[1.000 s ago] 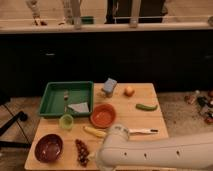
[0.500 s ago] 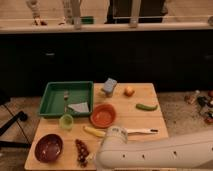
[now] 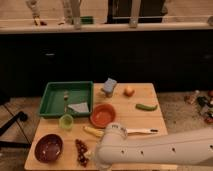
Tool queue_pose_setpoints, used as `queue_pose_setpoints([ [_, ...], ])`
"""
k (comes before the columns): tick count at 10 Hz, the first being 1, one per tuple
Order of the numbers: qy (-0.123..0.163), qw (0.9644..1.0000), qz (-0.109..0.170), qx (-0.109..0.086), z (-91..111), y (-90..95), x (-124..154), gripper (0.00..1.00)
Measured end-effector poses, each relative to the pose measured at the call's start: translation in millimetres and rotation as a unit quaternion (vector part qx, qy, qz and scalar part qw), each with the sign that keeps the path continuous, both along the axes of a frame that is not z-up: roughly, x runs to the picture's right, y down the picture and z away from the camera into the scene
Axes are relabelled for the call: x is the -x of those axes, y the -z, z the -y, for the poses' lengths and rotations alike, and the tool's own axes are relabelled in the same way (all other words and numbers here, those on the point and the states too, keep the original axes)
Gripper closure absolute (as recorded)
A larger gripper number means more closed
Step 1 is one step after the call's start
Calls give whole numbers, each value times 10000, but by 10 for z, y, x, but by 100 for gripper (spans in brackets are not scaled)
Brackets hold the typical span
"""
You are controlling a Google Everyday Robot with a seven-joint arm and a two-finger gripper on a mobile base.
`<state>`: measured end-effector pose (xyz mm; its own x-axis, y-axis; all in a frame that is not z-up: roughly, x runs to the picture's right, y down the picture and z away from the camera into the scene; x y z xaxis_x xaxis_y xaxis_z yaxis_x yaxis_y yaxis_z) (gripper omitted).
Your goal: Place grapes in tray
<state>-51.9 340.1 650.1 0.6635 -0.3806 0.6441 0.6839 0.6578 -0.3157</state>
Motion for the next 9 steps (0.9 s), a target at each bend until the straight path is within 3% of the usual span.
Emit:
queue_pose_setpoints([
  [9, 217, 9976, 620, -213, 174, -221, 463, 20],
])
